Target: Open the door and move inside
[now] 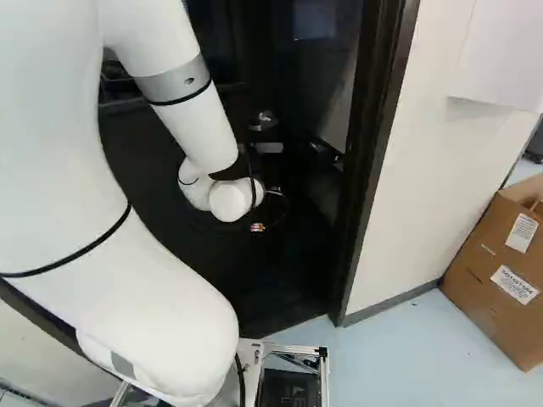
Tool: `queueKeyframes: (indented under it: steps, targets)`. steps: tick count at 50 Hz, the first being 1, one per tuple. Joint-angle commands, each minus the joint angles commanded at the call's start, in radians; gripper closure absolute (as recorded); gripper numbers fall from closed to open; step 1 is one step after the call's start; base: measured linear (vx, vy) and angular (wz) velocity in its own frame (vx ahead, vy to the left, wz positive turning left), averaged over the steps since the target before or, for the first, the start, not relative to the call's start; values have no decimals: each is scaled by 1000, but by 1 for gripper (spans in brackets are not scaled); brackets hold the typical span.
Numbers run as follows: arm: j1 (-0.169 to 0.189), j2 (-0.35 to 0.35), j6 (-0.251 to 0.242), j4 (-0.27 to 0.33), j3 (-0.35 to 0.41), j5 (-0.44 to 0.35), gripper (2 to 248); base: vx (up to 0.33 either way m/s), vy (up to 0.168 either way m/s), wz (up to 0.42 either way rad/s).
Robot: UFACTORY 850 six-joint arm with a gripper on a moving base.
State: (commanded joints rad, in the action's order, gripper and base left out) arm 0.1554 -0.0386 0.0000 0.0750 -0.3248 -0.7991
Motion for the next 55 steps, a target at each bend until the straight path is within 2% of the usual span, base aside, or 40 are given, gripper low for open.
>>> queueKeyframes:
  steps: [28, 55]
  targets:
    - [0, 0, 0, 0, 0, 0, 3, 92, 112, -18]
    - [-10, 2, 0, 6, -2, 0, 3, 2, 3, -1]
